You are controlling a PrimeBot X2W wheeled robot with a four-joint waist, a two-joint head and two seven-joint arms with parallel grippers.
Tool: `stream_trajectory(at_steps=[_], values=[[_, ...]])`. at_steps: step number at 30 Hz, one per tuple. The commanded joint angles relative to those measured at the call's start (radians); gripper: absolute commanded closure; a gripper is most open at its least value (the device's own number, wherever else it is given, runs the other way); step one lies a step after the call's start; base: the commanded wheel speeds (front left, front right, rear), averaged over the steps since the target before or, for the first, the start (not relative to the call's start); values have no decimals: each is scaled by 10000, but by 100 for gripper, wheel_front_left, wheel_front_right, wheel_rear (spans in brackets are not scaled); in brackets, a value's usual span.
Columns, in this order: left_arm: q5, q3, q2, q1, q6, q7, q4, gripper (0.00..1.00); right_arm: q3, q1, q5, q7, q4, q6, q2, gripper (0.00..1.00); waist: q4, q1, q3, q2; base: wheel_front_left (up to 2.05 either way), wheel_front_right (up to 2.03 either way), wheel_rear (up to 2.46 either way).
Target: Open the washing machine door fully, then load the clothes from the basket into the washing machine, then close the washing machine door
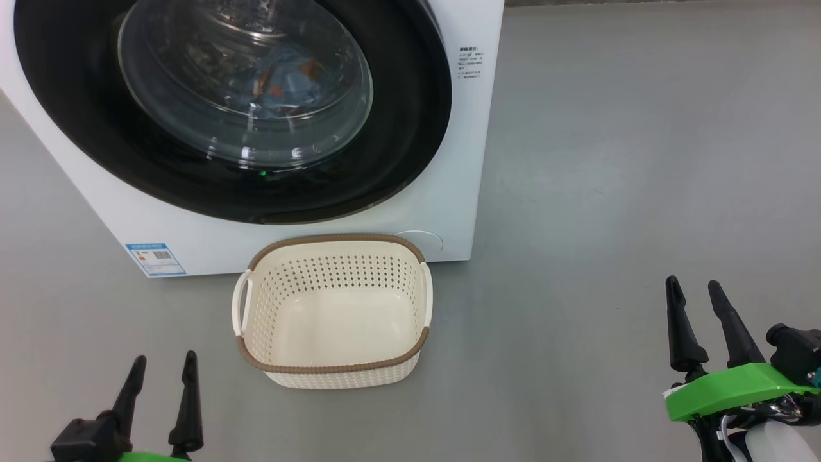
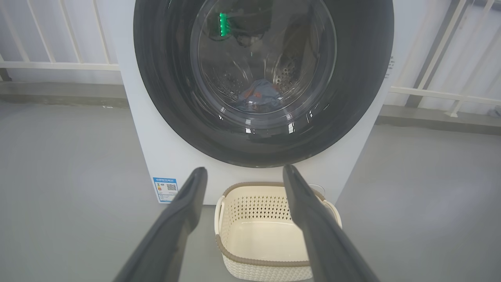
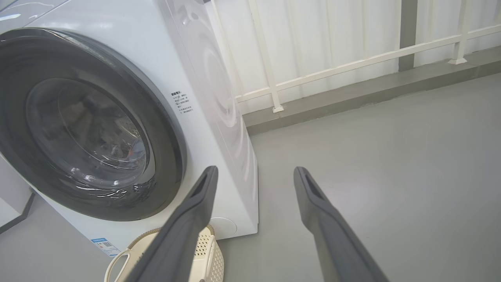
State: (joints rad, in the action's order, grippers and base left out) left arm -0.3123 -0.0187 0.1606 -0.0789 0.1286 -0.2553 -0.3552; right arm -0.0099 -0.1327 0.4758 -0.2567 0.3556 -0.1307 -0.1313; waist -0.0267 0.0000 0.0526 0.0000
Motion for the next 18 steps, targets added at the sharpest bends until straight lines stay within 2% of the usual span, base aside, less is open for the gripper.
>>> stream_trajectory(at_steps=[1, 9, 10, 18], values=[[139, 437, 126, -207, 21, -65, 272, 0, 126, -104, -25, -51, -267, 0, -101, 0, 6, 0, 9, 0, 0, 0, 0], [153, 529, 63, -169, 21, -65, 323, 0, 124, -95, -44, -51, -297, 0, -101, 0, 0, 0, -11, 0, 0, 0, 0], [66, 182, -139, 2, 0, 1, 23, 100, -6, 0, 3, 2, -37, 0, 3, 100, 1, 0, -10, 0, 0, 0, 0], [-501, 257, -269, -15, -1, 204, -110, 100, -24, 22, 492, 178, 96, 0, 89, 100, 12, 14, -46, 0, 0, 0, 0]])
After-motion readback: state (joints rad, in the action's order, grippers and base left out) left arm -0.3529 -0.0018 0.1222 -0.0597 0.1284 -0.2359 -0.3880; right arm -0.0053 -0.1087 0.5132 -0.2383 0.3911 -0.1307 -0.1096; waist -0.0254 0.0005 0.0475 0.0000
